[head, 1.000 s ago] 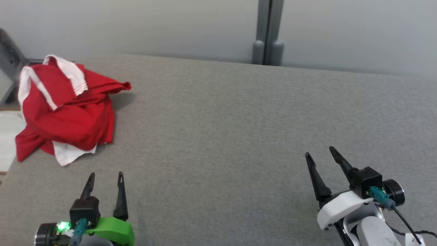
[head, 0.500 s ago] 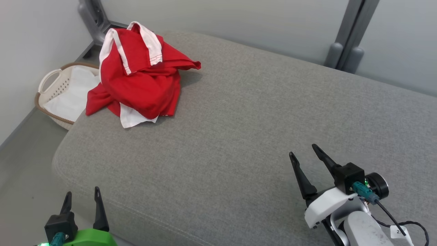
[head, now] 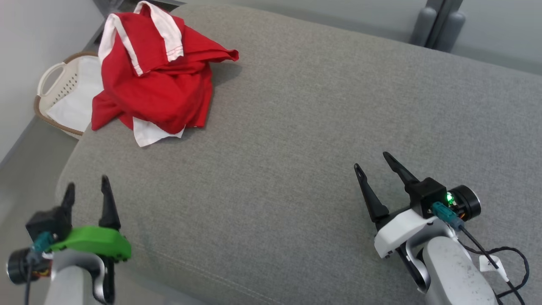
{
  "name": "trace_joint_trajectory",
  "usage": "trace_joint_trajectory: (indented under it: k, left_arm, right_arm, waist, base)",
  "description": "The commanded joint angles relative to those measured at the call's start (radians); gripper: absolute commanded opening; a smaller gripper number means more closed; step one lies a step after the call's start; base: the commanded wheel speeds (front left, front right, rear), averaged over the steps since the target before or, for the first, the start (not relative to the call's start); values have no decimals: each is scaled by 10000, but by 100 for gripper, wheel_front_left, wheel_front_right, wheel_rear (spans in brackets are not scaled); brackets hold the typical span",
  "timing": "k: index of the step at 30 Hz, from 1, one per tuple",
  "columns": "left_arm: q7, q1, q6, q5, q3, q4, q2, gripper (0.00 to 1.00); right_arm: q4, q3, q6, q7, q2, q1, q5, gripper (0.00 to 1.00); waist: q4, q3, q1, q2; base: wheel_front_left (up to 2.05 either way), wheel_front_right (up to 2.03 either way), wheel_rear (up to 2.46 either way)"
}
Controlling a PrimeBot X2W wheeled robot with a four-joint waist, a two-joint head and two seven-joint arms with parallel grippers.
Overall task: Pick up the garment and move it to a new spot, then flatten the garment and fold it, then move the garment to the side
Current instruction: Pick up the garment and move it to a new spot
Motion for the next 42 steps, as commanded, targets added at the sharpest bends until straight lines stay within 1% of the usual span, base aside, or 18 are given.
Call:
trace_joint_trajectory:
  k: [1, 11, 15, 18, 24, 30, 31, 32, 33, 37, 39, 40, 42]
  left_arm:
    - [-10, -514, -46, -162, -23, 113, 184, 100]
    - [-10, -3229, -53, -1671, -1079, 1422, 1854, 100]
    - [-10, -4204, -52, -2394, -1642, 2200, 2629, 100]
    - [-9, -4880, -53, -2648, -2102, 2963, 3208, 100]
    - [12, -5946, -53, -3345, -3085, 4658, 3830, 100]
    - [223, -6431, -52, -4160, -3594, 5731, 4086, 100]
    - [210, -6475, -54, -4255, -3627, 5844, 4090, 91]
    - [202, -6511, -54, -4315, -3689, 5914, 4078, 23]
    - [185, -6522, -54, -4437, -3756, 5978, 4025, 0]
    - [41, -6601, -53, -4572, -4004, 5894, 4134, 0]
    - [-24, -6814, -54, -4458, -3975, 5414, 4300, 0]
    - [-31, -6859, -53, -4293, -3823, 4946, 4439, 0]
    - [-19, -6685, -53, -3981, -3444, 4061, 4474, 0]
  right_arm:
    - [-70, 20, -6, -45, -68, -196, -99, 100]
    - [-436, 359, -8, -46, -62, -936, -342, 100]
    - [-504, 570, -8, -45, -65, -1253, -426, 100]
    - [-444, 720, -8, -45, -57, -1471, -541, 100]
    - [-365, 954, -8, -31, -73, -1821, -626, 100]
    - [-356, 980, -13, -22, -133, -1845, -689, 100]
    - [-361, 964, -13, -20, -139, -1822, -689, 100]
    - [-364, 941, -13, -17, -142, -1792, -684, 100]
    - [-364, 907, -13, -11, -148, -1758, -677, 100]
    - [-423, 828, -13, -13, -144, -1601, -562, 100]
    - [-527, 795, -13, -13, -115, -1524, -453, 100]
    - [-564, 765, -13, -14, -98, -1472, -383, 100]
    - [-604, 736, -11, -23, -76, -1387, -278, 100]
  waist:
    - [-499, 740, 0, 0]
    - [-1311, 2131, 0, 0]
    - [-1681, 2600, 0, 0]
    - [-1935, 2889, 0, 0]
    - [-2408, 3315, 0, 0]
    - [-2664, 3516, 0, 0]
    - [-2681, 3512, 0, 0]
    - [-2689, 3504, 0, 0]
    - [-2688, 3481, 0, 0]
    - [-2685, 3262, 0, 0]
    - [-2679, 3061, 0, 0]
    - [-2675, 2938, 0, 0]
    - [-2690, 2688, 0, 0]
  base:
    - [0, 0, 0]
    - [0, 0, 0]
    - [0, 0, 0]
    - [0, 0, 0]
    - [0, 0, 0]
    - [0, 0, 0]
    - [0, 0, 0]
    - [0, 0, 0]
    - [0, 0, 0]
    - [0, 0, 0]
    - [0, 0, 0]
    - [0, 0, 0]
    - [0, 0, 0]
